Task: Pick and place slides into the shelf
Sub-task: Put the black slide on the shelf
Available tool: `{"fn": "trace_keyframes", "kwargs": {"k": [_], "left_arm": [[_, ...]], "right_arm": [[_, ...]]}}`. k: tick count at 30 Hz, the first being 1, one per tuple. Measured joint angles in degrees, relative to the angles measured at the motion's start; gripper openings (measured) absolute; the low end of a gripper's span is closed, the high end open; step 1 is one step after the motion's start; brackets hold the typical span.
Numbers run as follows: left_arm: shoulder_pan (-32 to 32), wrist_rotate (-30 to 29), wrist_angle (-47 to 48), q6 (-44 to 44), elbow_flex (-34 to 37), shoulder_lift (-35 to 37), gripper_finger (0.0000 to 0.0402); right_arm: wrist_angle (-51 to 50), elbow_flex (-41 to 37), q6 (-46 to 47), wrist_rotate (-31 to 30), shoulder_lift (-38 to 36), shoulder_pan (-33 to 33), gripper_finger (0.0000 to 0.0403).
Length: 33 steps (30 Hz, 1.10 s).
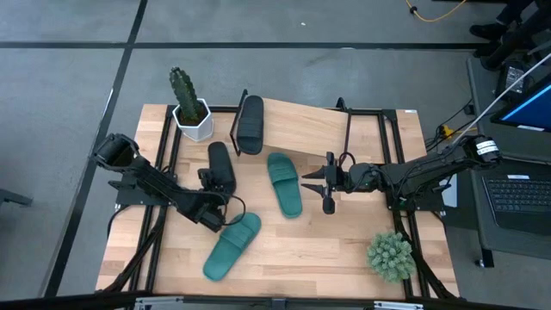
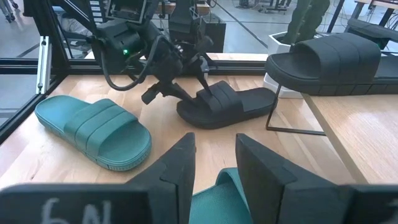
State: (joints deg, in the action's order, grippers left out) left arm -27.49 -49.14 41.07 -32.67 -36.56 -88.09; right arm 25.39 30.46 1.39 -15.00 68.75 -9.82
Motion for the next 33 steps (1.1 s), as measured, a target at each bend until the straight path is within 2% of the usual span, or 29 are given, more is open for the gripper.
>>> {"fn": "trace_keyframes", "kwargs": {"k": [13, 23, 33], "left_arm": [[0.0, -1.2, 0.1, -0.2, 0.0, 0.0, 0.0139], [0.7, -1.2, 0.4, 0.1, 0.0, 0.0, 0.0136], [4.1, -1.2, 0.5, 0.0, 0.0, 0.0, 0.0135]], "right_arm": [[0.0, 0.0, -0.1, 0.0, 0.0, 0.0, 0.0116], [0.0, 0.0, -0.4, 0.0, 0.0, 0.0, 0.0116], [0.0, 0.0, -0.4, 0.0, 0.0, 0.0, 0.0116]]}}
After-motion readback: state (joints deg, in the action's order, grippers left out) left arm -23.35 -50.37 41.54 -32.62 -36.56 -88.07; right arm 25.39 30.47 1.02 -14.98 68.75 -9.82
